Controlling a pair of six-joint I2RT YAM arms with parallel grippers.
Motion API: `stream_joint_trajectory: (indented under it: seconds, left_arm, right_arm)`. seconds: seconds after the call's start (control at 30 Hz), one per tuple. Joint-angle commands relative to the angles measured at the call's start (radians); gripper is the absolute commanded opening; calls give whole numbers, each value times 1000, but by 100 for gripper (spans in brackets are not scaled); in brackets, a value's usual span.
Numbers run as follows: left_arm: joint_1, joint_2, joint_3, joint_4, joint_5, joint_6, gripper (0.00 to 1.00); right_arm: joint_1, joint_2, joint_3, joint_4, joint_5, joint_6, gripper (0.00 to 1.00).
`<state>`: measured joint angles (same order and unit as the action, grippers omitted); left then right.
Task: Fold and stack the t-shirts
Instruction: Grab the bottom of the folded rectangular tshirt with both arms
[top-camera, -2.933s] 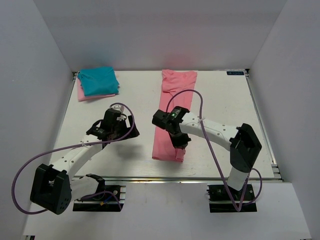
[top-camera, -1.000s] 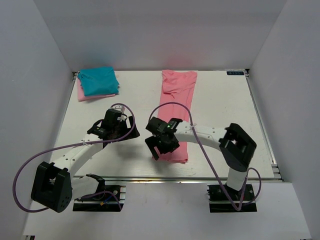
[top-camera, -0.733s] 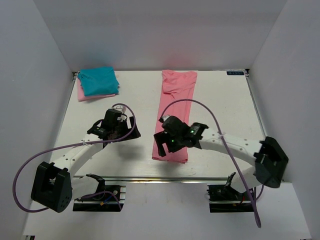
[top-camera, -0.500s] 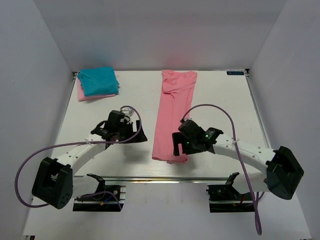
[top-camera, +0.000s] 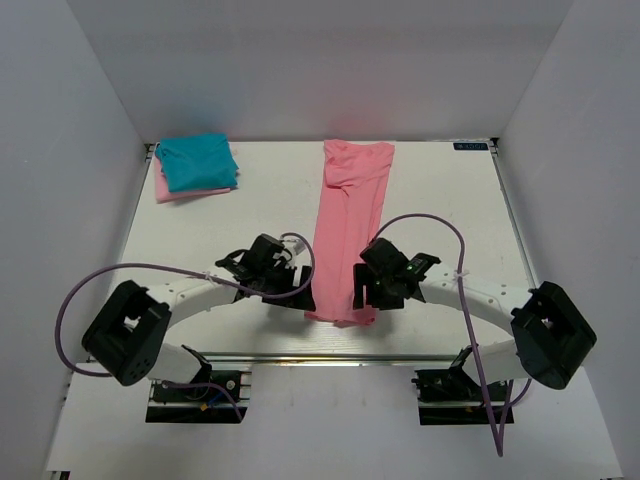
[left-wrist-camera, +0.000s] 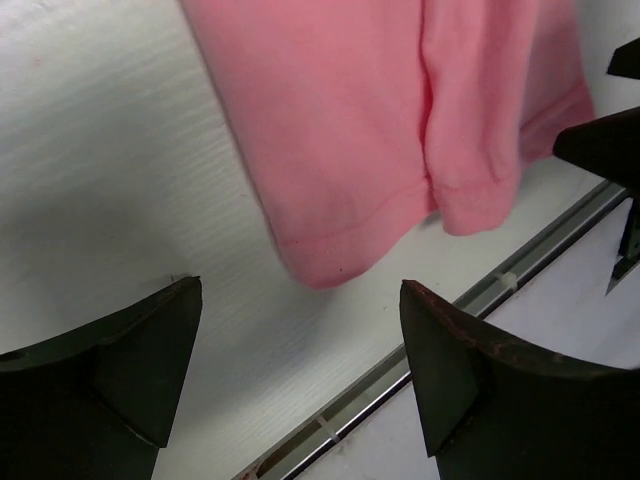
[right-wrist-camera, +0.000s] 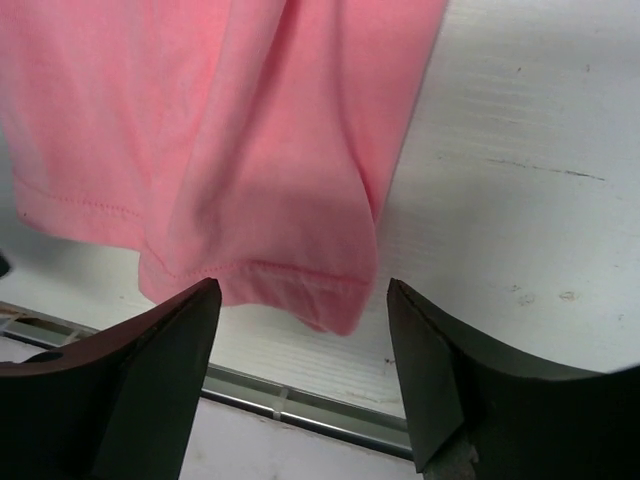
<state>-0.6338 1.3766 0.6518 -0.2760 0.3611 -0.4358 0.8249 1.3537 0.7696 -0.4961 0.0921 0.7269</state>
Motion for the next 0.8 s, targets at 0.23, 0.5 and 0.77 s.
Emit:
stream_joint_trajectory:
  seconds: [0.23, 0.5, 0.77]
  left_arm:
    - [-78, 147, 60, 11, -100, -9, 57]
    - [-118, 167, 39, 9, -98, -38, 0]
    - [-118, 96, 2, -31, -163, -84, 0]
  right_arm:
    - [-43, 35, -69, 74, -64, 17, 55]
    - [-59, -48, -162, 94, -81, 74, 0]
    - [-89, -251, -364, 185, -173, 189, 0]
